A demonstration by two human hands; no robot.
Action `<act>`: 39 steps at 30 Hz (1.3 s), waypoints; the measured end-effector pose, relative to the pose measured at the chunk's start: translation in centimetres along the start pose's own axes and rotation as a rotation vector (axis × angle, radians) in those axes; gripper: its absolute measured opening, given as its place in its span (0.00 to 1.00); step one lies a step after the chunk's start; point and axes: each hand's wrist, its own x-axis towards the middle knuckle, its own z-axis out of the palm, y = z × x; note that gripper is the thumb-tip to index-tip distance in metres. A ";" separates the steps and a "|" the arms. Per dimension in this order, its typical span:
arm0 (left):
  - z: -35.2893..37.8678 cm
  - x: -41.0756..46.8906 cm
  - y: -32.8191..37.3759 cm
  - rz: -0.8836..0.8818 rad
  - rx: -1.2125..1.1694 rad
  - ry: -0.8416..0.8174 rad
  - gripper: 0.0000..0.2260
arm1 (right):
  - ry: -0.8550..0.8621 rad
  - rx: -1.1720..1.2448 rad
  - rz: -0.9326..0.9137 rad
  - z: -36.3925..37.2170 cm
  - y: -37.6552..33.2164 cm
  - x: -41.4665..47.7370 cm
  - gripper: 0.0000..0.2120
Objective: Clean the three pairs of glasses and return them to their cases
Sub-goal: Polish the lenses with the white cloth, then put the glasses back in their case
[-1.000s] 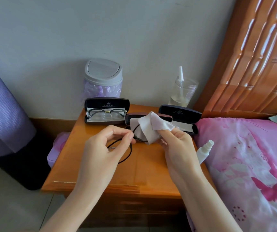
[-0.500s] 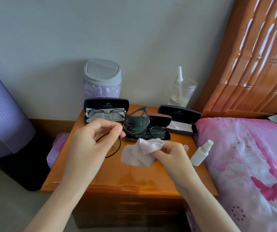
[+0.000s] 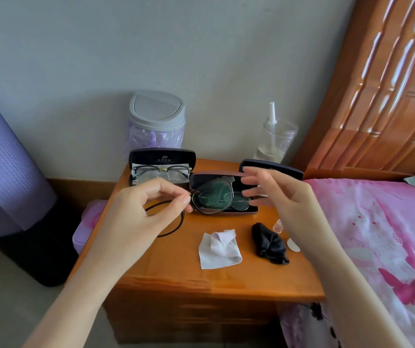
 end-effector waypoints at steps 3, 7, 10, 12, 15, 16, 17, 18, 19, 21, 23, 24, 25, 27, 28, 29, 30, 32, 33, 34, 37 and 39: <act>0.1 -0.1 0.3 0.012 0.005 -0.019 0.05 | -0.075 0.005 -0.049 0.3 -1.1 0.1 0.16; 0.1 -0.1 0.4 0.030 0.007 -0.027 0.06 | -0.109 0.023 -0.050 0.2 -1.5 -0.2 0.12; 0.0 -0.1 0.5 0.045 0.022 -0.034 0.06 | -0.125 0.022 -0.051 -0.2 -1.7 -0.6 0.11; 0.0 -0.1 0.6 0.057 0.038 -0.045 0.05 | -0.125 0.017 -0.056 -0.3 -1.8 -0.7 0.11; 0.0 0.0 0.8 0.065 0.041 -0.056 0.04 | -0.118 0.014 -0.057 -0.4 -1.8 -0.5 0.08; 0.1 0.1 0.9 0.068 0.039 -0.060 0.04 | -0.120 0.012 -0.065 -0.4 -1.9 -0.5 0.07; 0.1 0.1 1.0 0.071 0.038 -0.065 0.04 | -0.130 0.010 -0.075 -0.6 -1.9 -0.4 0.08; 0.1 0.2 1.1 0.072 0.035 -0.074 0.04 | -0.147 0.019 -0.076 -0.7 -1.9 -0.4 0.08; 0.0 0.3 1.2 0.069 0.029 -0.089 0.04 | -0.168 0.042 -0.066 -0.8 -1.9 -0.4 0.08; 0.0 0.5 1.3 0.056 0.010 -0.125 0.04 | -0.210 0.118 -0.027 -1.1 -1.9 -0.5 0.07; 0.2 0.5 1.3 0.050 0.008 -0.154 0.04 | -0.218 0.165 0.000 -1.2 -1.8 -0.8 0.07; 0.4 0.5 1.2 0.045 0.013 -0.161 0.04 | -0.212 0.185 0.015 -1.2 -1.7 -0.9 0.06; 0.5 0.5 1.1 0.039 0.017 -0.158 0.04 | -0.198 0.212 0.034 -1.1 -1.6 -1.0 0.06; 0.7 0.5 0.9 0.028 0.014 -0.126 0.03 | -0.160 0.288 0.072 -0.9 -1.3 -1.1 0.06; 0.8 0.5 0.8 0.026 0.000 -0.101 0.03 | -0.136 0.341 0.089 -0.8 -1.1 -1.2 0.07; 0.8 0.5 0.7 0.023 -0.023 -0.071 0.05 | -0.107 0.394 0.105 -0.8 -0.9 -1.1 0.08; 0.7 0.6 0.7 0.007 -0.061 -0.041 0.08 | -0.076 0.443 0.118 -0.8 -0.8 -1.1 0.08; 0.4 0.6 0.3 -0.053 -0.129 0.019 0.11 | -0.019 0.505 0.130 -1.1 -0.3 -0.9 0.08; 0.2 0.6 0.0 -0.089 -0.145 0.039 0.12 | 0.007 0.522 0.133 -1.2 -0.1 -0.8 0.08; 0.1 0.6 -0.3 -0.126 -0.157 0.050 0.14 | 0.029 0.533 0.138 -1.3 0.1 -0.8 0.08; 0.2 0.6 -1.2 -0.273 -0.279 0.053 0.13 | 0.073 0.541 0.143 -1.4 0.6 -0.8 0.10; 0.6 0.5 -1.1 -0.318 -0.354 0.037 0.10 | 0.078 0.544 0.140 -1.3 0.9 -0.9 0.08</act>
